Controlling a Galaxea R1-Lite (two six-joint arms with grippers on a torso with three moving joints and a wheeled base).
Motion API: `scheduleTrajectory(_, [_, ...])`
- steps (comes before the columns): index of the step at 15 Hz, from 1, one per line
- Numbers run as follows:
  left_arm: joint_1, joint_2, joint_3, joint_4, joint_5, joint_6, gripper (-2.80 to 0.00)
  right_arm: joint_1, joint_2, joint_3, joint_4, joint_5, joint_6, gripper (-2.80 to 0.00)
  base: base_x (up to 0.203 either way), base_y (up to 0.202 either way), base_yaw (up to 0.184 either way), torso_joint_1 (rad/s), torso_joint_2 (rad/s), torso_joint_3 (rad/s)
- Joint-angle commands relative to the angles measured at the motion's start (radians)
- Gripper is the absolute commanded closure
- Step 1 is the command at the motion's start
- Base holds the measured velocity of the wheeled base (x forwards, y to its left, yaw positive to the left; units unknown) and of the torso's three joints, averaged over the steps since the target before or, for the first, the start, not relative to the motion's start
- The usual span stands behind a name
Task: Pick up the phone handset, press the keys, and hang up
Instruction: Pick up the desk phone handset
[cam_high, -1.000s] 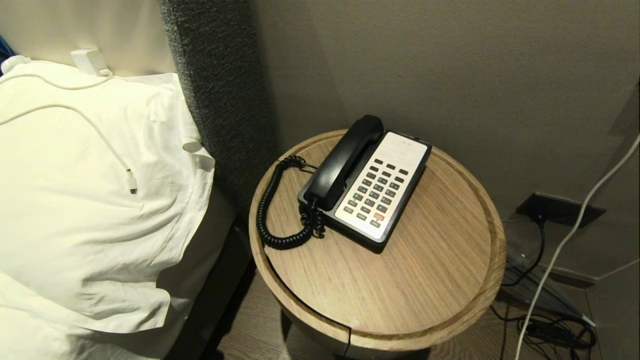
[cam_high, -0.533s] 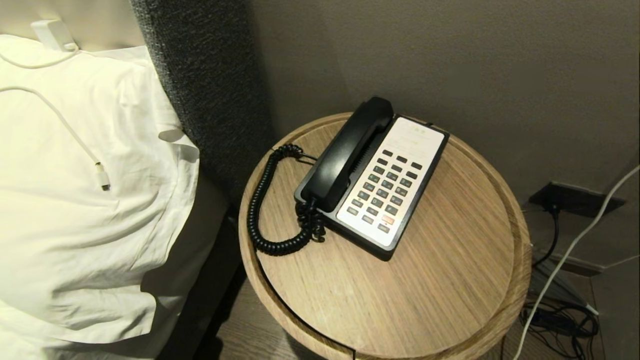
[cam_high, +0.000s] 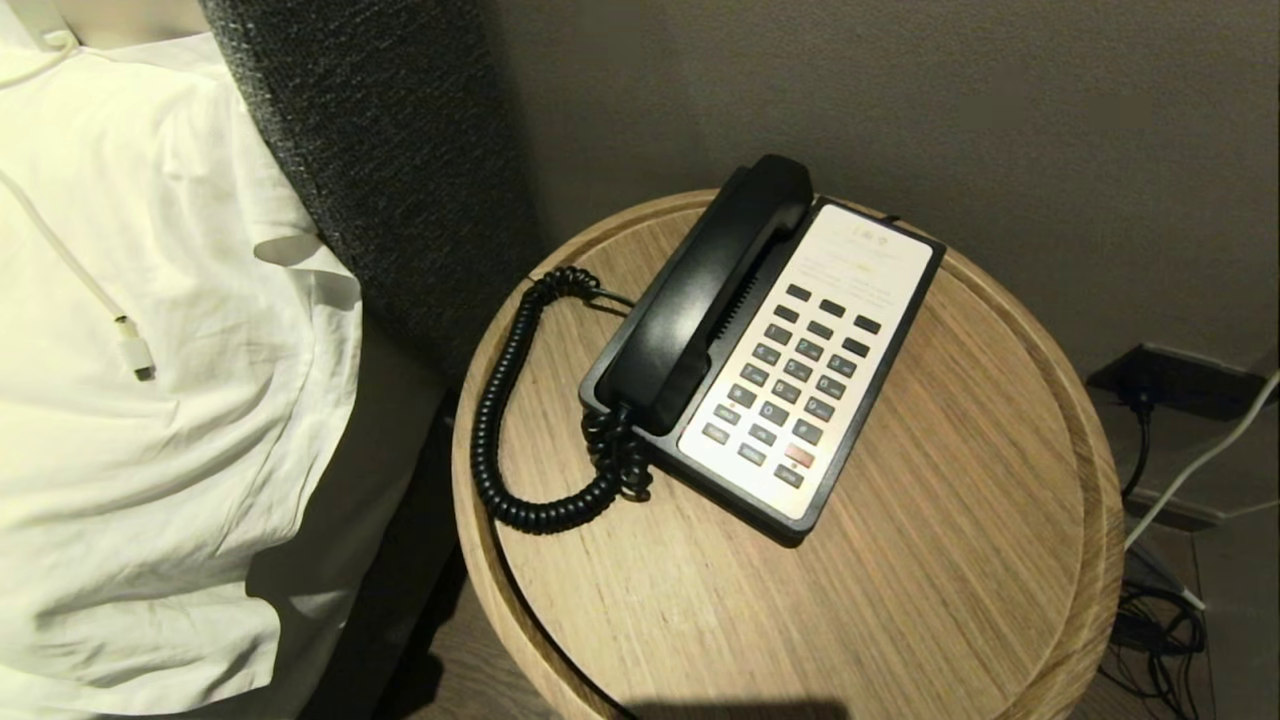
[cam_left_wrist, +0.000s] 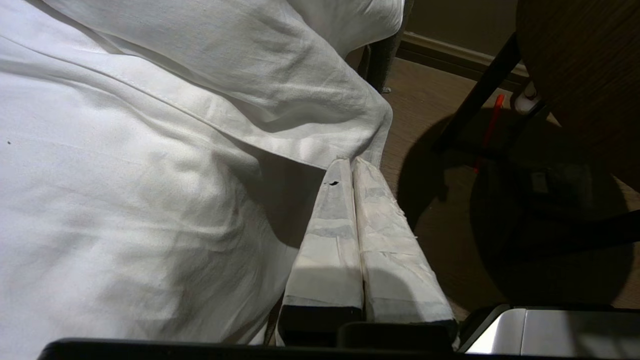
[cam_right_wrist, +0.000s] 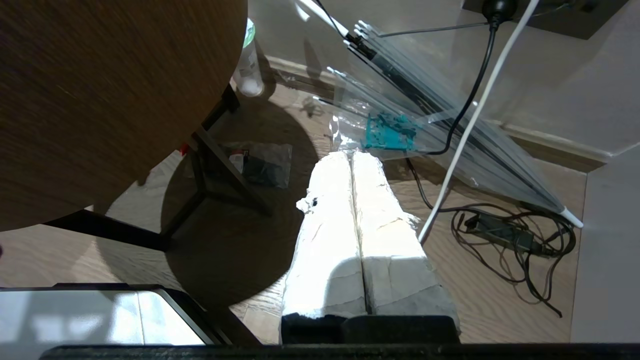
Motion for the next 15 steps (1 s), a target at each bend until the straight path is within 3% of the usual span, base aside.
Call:
scheduleTrajectory(1, [0.000, 0.002, -0.002, 0.007, -0.001, 0.001, 0.00, 0.000, -0.001, 0.000, -0.001, 0.001, 0.000, 0.00, 0.000, 0.000, 0.000, 0.002, 0.01, -0.041])
scheduleTrajectory(6, [-0.001, 0.002, -0.001, 0.002, -0.002, 0.022, 0.00, 0.000, -0.002, 0.000, -0.001, 0.000, 0.000, 0.00, 0.000, 0.000, 0.000, 0.000, 0.00, -0.007])
scheduleTrajectory(8, [0.000, 0.007, -0.072, 0.023, -0.014, 0.055, 0.00, 0.000, -0.002, 0.000, 0.001, 0.000, 0.000, 0.00, 0.000, 0.000, 0.000, 0.000, 0.00, 0.000])
scheduleTrajectory(10, [0.000, 0.060, -0.299, 0.164, -0.041, 0.077, 0.00, 0.000, -0.001, 0.000, 0.000, 0.000, 0.000, 0.00, 0.000, 0.000, 0.000, 0.000, 0.00, 0.000])
scheduleTrajectory(12, [-0.001, 0.187, -0.599, 0.373, -0.089, 0.085, 0.00, 0.000, -0.002, 0.000, 0.001, 0.000, 0.000, 0.00, 0.000, 0.000, 0.000, 0.000, 0.00, 0.000])
scheduleTrajectory(15, [-0.001, 0.553, -1.059, 0.623, -0.243, 0.071, 0.00, 0.000, -0.001, 0.000, 0.001, 0.001, 0.000, 0.00, 0.000, 0.000, 0.000, 0.000, 0.00, 0.000])
